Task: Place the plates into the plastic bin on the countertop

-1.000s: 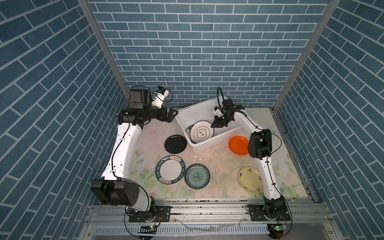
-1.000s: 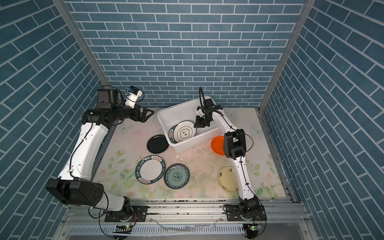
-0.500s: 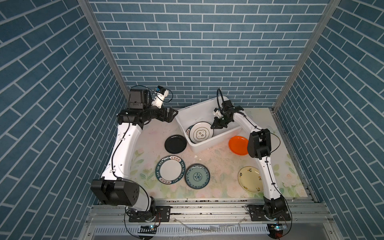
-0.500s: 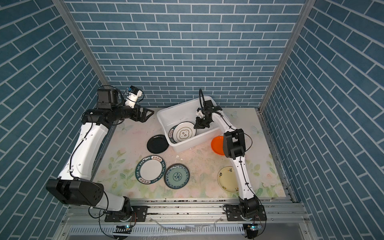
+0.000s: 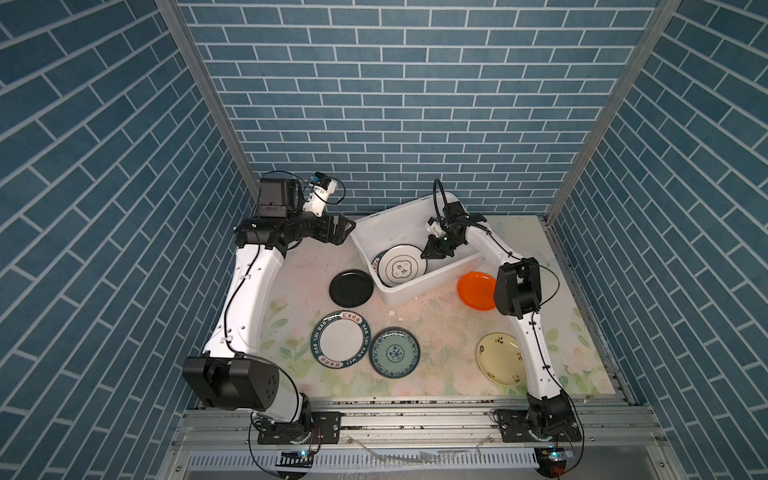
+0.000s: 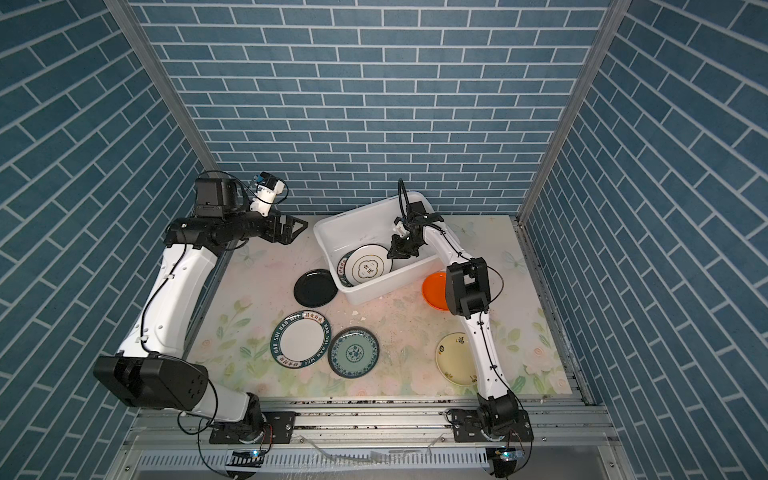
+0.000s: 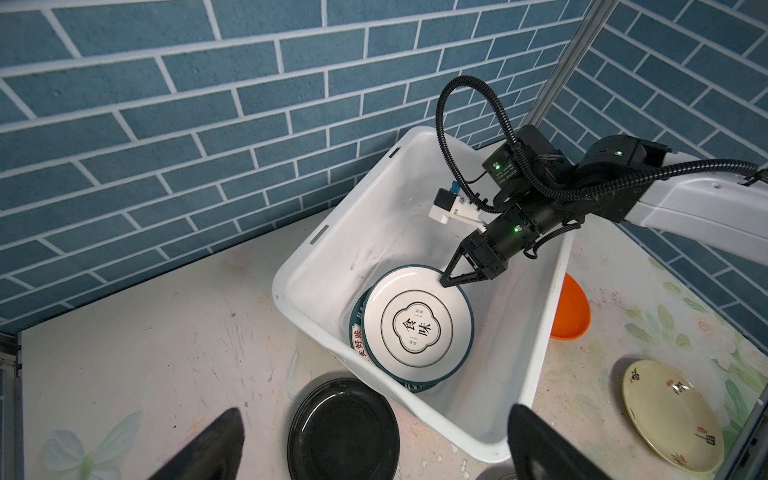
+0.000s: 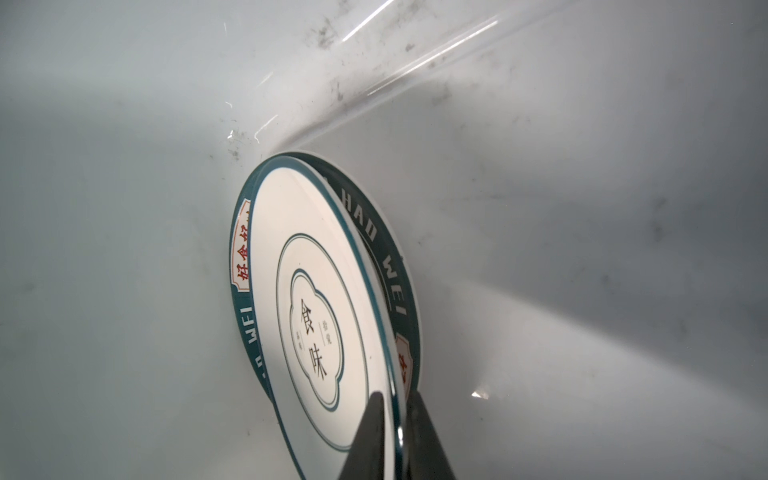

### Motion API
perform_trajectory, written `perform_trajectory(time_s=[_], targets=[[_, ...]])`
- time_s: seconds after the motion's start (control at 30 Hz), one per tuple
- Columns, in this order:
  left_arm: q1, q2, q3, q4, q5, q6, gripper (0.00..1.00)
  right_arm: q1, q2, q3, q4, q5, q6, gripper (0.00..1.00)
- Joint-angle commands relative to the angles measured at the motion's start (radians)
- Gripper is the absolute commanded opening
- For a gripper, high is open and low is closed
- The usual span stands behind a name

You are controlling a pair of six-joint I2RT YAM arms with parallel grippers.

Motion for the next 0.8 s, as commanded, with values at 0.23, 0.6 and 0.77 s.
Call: perform_trajectory(time_s=[0.23,0.6,0.77], targets=[[0.012,0.023,0.001,0.007,0.019,-0.007,1.00,0.004,0.023,0.003,-0.019,0.012,-0.013,0.20],[0.021,0.043,0.015,0.009,0.028,-0.013,1.00,0.005,0.025,0.012,-0.020,0.018,-0.008,0.23],[0.024,0.040,0.012,0.006,0.023,-0.011,1.00,0.005,0.030,0.031,-0.022,0.015,-0.003,0.23]])
